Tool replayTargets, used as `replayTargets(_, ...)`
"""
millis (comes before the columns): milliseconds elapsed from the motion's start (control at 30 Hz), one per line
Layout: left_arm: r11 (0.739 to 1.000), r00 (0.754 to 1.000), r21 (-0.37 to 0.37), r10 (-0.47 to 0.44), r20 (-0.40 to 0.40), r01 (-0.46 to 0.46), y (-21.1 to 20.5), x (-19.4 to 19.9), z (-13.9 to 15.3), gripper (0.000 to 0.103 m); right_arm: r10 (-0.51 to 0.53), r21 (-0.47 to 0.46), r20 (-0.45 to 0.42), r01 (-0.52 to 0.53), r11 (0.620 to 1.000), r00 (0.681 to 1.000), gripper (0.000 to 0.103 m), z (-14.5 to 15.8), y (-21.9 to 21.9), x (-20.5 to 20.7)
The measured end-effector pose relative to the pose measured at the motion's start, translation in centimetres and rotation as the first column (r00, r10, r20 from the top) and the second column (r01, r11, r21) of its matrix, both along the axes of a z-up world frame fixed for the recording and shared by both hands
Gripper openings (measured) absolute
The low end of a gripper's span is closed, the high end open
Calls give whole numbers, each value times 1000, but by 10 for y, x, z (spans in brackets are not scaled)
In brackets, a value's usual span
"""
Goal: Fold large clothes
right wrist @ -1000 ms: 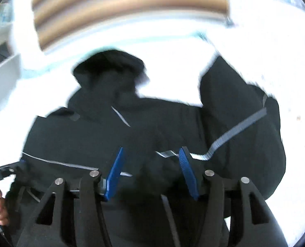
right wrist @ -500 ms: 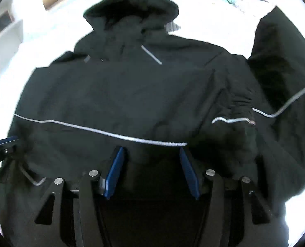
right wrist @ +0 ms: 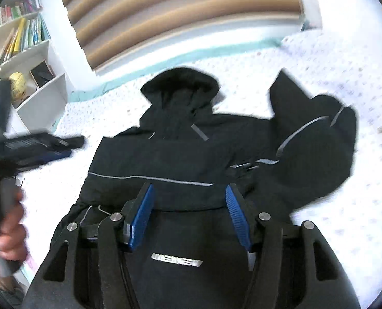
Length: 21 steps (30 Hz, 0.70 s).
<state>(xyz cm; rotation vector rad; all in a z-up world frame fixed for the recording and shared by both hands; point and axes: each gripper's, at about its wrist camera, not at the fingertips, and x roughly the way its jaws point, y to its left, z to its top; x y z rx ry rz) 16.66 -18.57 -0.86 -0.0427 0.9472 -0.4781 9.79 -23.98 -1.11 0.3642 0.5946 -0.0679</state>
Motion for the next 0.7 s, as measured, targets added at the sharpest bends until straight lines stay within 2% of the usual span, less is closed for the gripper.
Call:
replayTargets(100, 998, 999, 45, -36, 11, 36, -49, 8, -41, 53, -82, -58, 18, 82, 995, 997, 64, -5, -13, -11)
replayTargets(167, 997, 998, 50, -56, 5, 56, -68, 9, -62, 53, -149, -72, 20, 150, 986, 989, 69, -8, -42, -26)
replayTargets(300, 993, 994, 59, -106, -1, 106, -113, 23, -108, 53, -272, -7, -17, 271, 962, 962, 71, -24, -110, -37)
replayTargets(400, 983, 990, 123, -137, 13, 135, -134, 26, -157, 53, -364, 36, -49, 366, 930, 930, 71, -47, -167, -34)
replayTargets(467, 985, 982, 117, -139, 127, 124, -131, 11, -167, 53, -411, 49, -73, 415, 909, 909, 72, -62, -209, -32)
replayTargets(533, 983, 978, 138, -143, 150, 122, -135, 7, -167, 54, -431, 69, -85, 437, 897, 898, 72, -73, -239, -24)
replayTargets(700, 986, 976, 105, -148, 160, 132, -135, 10, -172, 56, -468, 137, -109, 480, 867, 877, 72, -103, -326, 14)
